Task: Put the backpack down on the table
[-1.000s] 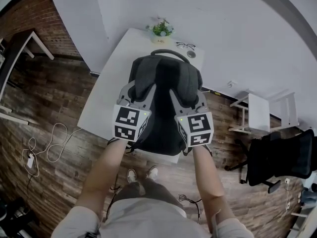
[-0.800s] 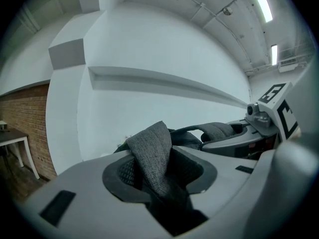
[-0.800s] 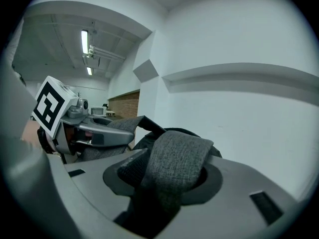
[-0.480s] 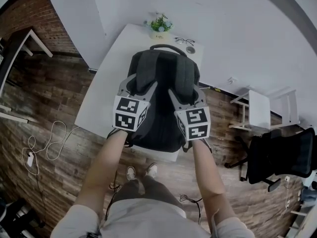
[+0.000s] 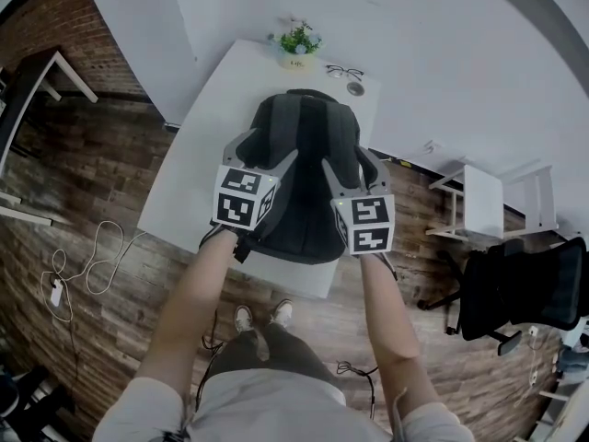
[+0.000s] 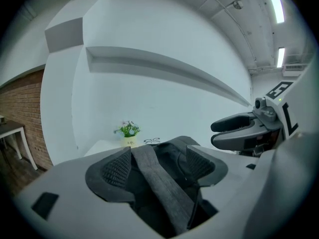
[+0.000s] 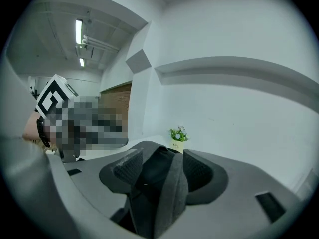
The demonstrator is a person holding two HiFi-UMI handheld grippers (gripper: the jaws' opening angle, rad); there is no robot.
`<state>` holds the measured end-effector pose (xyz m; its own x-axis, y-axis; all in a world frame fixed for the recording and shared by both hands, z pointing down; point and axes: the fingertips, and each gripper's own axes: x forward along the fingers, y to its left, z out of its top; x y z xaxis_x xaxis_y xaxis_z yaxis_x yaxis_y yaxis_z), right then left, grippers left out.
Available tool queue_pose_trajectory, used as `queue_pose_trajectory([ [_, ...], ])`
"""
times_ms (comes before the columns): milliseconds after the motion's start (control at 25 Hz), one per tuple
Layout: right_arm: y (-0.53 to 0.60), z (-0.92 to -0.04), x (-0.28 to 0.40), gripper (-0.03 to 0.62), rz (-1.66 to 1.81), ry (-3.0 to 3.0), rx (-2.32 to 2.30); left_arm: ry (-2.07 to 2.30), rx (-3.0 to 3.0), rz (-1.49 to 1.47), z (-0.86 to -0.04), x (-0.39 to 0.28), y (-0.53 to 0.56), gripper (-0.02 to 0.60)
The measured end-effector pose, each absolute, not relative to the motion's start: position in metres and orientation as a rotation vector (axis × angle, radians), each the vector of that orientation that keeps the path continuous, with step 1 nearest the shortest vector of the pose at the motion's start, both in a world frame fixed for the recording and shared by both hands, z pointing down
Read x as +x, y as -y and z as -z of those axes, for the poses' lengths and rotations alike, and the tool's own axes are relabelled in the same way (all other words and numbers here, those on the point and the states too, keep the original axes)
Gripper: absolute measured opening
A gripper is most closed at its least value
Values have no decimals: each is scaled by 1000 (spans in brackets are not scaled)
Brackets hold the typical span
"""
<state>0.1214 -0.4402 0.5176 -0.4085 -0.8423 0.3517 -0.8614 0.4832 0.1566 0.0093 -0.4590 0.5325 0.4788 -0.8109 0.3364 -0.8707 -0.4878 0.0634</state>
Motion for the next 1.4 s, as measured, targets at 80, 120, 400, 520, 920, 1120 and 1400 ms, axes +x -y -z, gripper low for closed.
queue_pose_trajectory([
  [80,436,-521,121,242,-72,2348,1416,1447,2498,-394,-535,10,457,348],
  [120,435,-522,121,242,-75,2345,1415,1447,2500,-397,-535,11,456,348],
  [400,429,-532,124,242,-114,2344,1411,1448,2499,-400,-538,11,454,348],
  [520,426,-534,124,242,-128,2354,1413,1443,2503,-411,-539,11,451,348],
  [920,414,-533,129,237,-202,2355,1443,1424,2527,-414,-530,7,439,348],
  [1120,402,-526,128,89,-189,2344,1484,1440,2537,-427,-527,0,428,217],
  [1400,378,-512,122,49,-197,2332,1533,1454,2522,-418,-518,-16,405,44],
])
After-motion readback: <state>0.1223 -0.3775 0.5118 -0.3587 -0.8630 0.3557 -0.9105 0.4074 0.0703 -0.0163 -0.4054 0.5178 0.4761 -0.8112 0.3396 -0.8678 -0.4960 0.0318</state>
